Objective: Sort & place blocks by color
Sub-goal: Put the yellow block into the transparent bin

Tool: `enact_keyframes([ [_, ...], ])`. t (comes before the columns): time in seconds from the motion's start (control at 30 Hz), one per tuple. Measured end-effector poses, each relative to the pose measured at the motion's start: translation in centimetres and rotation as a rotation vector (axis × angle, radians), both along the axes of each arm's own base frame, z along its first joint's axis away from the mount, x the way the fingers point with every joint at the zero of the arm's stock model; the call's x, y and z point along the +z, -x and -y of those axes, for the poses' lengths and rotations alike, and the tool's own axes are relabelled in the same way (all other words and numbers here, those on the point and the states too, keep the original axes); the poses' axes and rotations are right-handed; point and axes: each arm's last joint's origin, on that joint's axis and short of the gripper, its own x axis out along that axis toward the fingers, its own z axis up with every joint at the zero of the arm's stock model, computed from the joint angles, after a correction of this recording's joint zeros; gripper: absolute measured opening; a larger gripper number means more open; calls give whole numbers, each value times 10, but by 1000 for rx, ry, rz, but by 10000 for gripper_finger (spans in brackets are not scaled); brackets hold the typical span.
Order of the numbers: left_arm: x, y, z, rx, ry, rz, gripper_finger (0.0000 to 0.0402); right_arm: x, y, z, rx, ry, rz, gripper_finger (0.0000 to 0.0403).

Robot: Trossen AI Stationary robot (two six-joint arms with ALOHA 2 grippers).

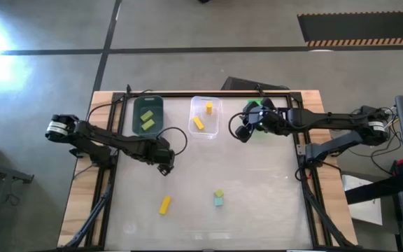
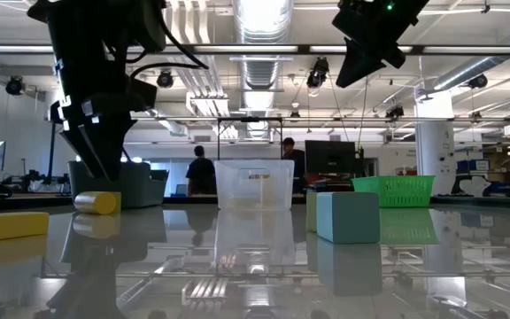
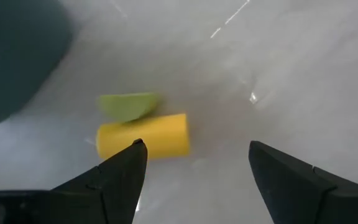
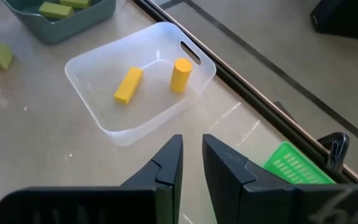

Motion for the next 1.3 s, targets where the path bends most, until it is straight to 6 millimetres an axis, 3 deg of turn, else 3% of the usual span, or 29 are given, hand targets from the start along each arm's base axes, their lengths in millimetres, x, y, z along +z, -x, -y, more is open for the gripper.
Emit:
enact_keyframes([
  [0.43,-4,2,-1,15,33,-23,268,-2,-2,0,5,3,-9,54],
  [0.83,-18,12,-2,58,15,-58,339,-4,-1,0,12,7,-20,54],
  [1.3,-31,19,-6,106,-67,-63,341,-4,-1,0,12,7,-20,54],
])
